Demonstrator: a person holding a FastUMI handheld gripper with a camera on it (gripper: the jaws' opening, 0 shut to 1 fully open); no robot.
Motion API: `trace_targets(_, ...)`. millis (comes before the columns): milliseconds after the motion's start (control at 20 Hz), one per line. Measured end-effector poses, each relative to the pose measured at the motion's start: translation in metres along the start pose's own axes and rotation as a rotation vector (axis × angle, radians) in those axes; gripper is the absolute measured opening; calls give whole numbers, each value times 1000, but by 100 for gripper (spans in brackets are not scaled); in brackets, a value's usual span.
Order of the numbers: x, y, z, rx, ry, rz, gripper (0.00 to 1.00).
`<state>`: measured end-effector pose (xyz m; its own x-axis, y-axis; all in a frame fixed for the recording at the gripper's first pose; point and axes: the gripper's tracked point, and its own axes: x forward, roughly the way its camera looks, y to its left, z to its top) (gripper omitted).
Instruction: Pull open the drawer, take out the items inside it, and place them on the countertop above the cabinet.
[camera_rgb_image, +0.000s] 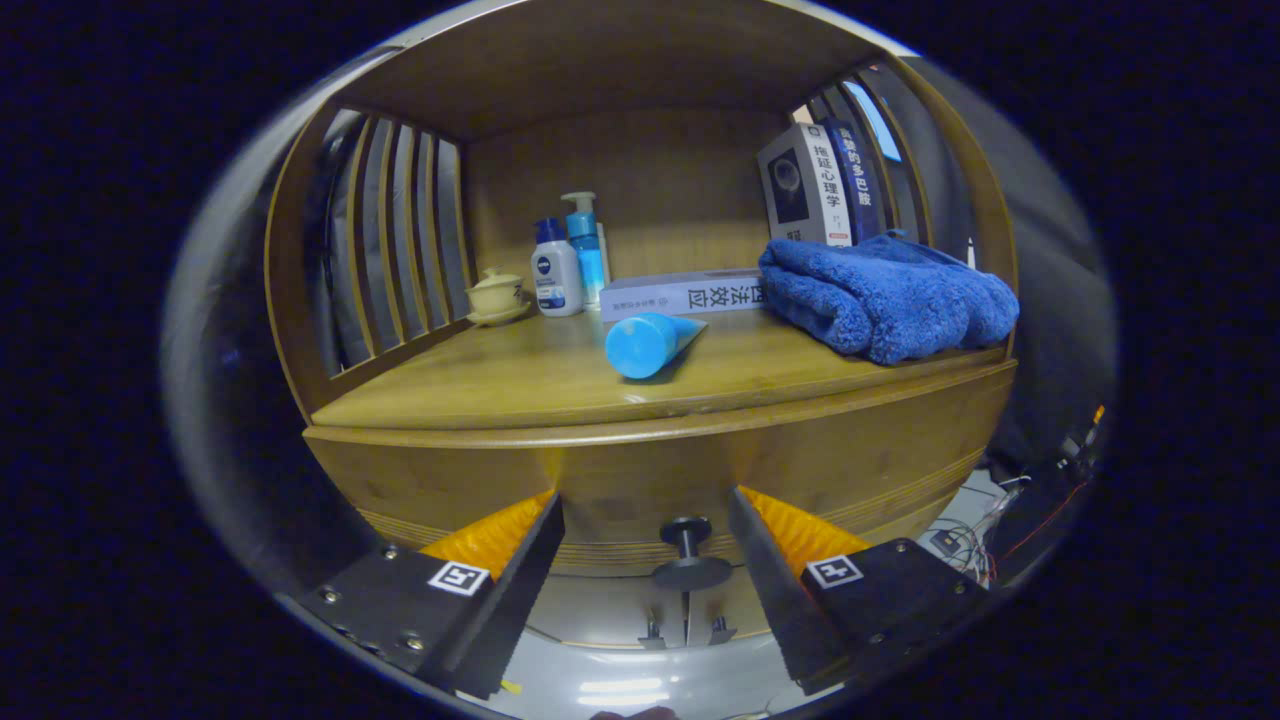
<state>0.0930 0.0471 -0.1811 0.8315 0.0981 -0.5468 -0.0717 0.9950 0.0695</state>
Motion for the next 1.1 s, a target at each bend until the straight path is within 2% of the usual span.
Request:
trace_targets(250,3,-5,-9,-7,38,-3,100)
trace_targets(500,-2,3,1,-3,14,31,100)
trace_targets(800,-24,16,51,-40,-111,67,100)
trace_targets(1100,-55,16,119,-49,-272,55,100)
